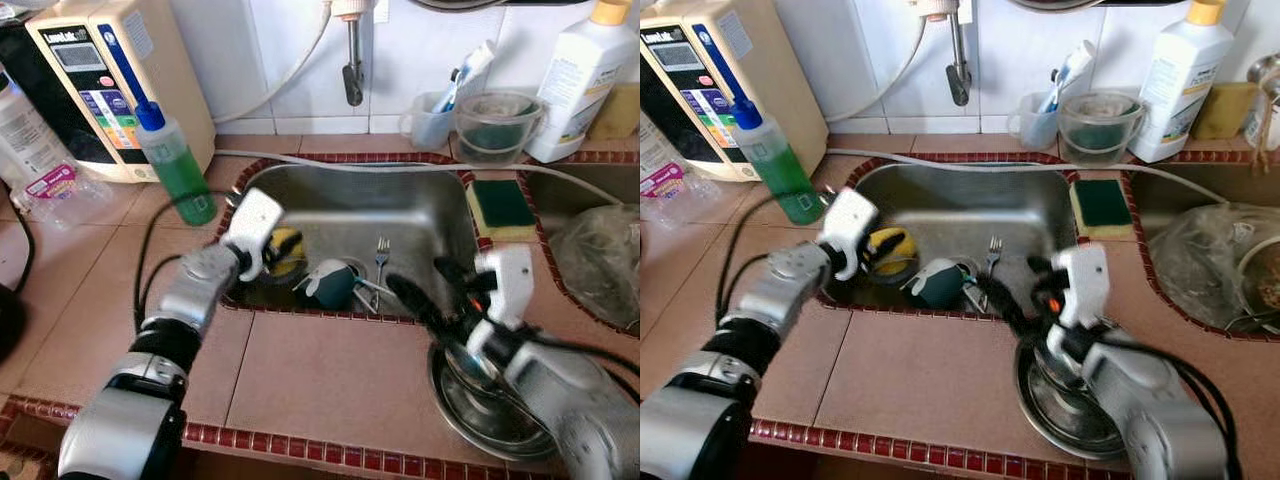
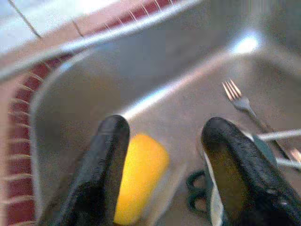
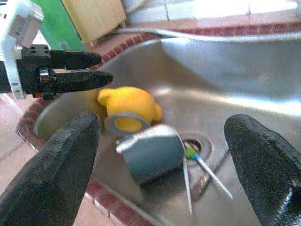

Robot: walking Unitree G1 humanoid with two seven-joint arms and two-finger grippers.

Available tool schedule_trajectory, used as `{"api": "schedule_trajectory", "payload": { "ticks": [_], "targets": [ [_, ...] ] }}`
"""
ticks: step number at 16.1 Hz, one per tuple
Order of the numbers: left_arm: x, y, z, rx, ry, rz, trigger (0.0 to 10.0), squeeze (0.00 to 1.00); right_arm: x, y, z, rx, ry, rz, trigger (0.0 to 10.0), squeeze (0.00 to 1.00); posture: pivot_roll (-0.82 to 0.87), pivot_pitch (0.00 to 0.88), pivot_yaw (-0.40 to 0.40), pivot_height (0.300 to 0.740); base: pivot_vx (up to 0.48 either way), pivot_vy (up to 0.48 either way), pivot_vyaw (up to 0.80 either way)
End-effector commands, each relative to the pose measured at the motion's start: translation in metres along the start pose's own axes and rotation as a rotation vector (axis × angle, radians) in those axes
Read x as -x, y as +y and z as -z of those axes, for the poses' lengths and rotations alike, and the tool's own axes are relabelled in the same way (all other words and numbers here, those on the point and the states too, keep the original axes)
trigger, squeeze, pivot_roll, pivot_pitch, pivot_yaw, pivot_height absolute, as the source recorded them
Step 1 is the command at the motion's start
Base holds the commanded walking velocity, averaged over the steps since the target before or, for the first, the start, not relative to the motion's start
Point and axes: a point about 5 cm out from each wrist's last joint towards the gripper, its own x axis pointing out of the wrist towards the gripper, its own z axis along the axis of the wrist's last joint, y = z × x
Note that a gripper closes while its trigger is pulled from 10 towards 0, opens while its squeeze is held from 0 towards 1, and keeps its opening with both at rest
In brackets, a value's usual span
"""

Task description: Kitchen organization

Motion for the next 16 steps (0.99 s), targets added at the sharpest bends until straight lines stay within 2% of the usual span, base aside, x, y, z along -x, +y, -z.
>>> {"api": "schedule_trajectory", "payload": {
  "ticks": [1, 2, 4, 7, 8, 9, 10, 13, 14, 16],
  "targets": [
    [0.008, 0.013, -0.004, 0.025, -0.027, -0.042, 10.0, 1.00, -0.009, 0.003, -0.004, 0.004, -0.034, -0.019, 10.0, 0.00, -0.14, 0.064, 0.104, 0.740, 0.000, 0.000, 0.00],
    [0.010, 0.015, -0.006, 0.029, -0.040, -0.050, 10.0, 1.00, -0.011, 0.003, -0.006, 0.002, -0.044, -0.017, 10.0, 0.00, -0.14, 0.064, 0.104, 0.740, 0.000, 0.000, 0.00],
    [0.016, 0.019, -0.020, 0.068, -0.129, -0.086, 10.0, 1.00, -0.021, 0.000, -0.015, -0.003, -0.100, -0.016, 10.0, 0.00, -0.12, 0.046, 0.090, 0.740, 0.000, 0.000, 0.00],
    [0.025, 0.020, -0.032, 0.131, -0.235, -0.155, 10.0, 1.00, -0.034, -0.008, -0.026, 0.003, -0.197, 0.066, 10.0, 0.00, -0.13, 0.023, 0.072, 0.740, 0.000, 0.000, 0.00],
    [0.027, 0.019, -0.032, 0.133, -0.245, -0.162, 10.0, 0.81, -0.036, -0.009, -0.028, 0.004, -0.215, 0.085, 10.0, 0.00, -0.13, 0.022, 0.070, 0.740, 0.000, 0.000, 0.00],
    [0.029, 0.017, -0.032, 0.133, -0.258, -0.172, 10.0, 0.00, -0.039, -0.010, -0.030, 0.007, -0.246, 0.118, 10.0, 0.00, -0.14, 0.016, 0.069, 0.740, 0.000, 0.000, 0.00],
    [0.031, 0.010, -0.029, 0.153, -0.266, -0.194, 10.0, 0.00, -0.041, -0.016, -0.034, 0.002, -0.306, 0.211, 10.0, 0.00, -0.15, 0.008, 0.068, 0.740, 0.000, 0.000, 0.00],
    [0.034, 0.000, -0.027, 0.196, -0.297, -0.250, 10.0, 0.00, -0.043, -0.024, -0.030, 0.053, -0.341, 0.387, 10.0, 0.00, -0.16, 0.000, 0.070, 0.740, 0.000, 0.000, 0.00],
    [0.035, -0.001, -0.027, 0.222, -0.312, -0.270, 10.0, 0.00, -0.043, -0.022, -0.027, 0.067, -0.338, 0.406, 10.0, 0.00, -0.16, 0.000, 0.069, 0.740, 0.000, 0.000, 0.00],
    [0.041, -0.003, -0.024, 0.225, -0.322, -0.305, 10.0, 0.00, -0.044, -0.020, -0.021, 0.088, -0.333, 0.441, 10.0, 0.00, -0.17, 0.000, 0.069, 0.740, 0.000, 0.000, 0.00]
  ]
}}
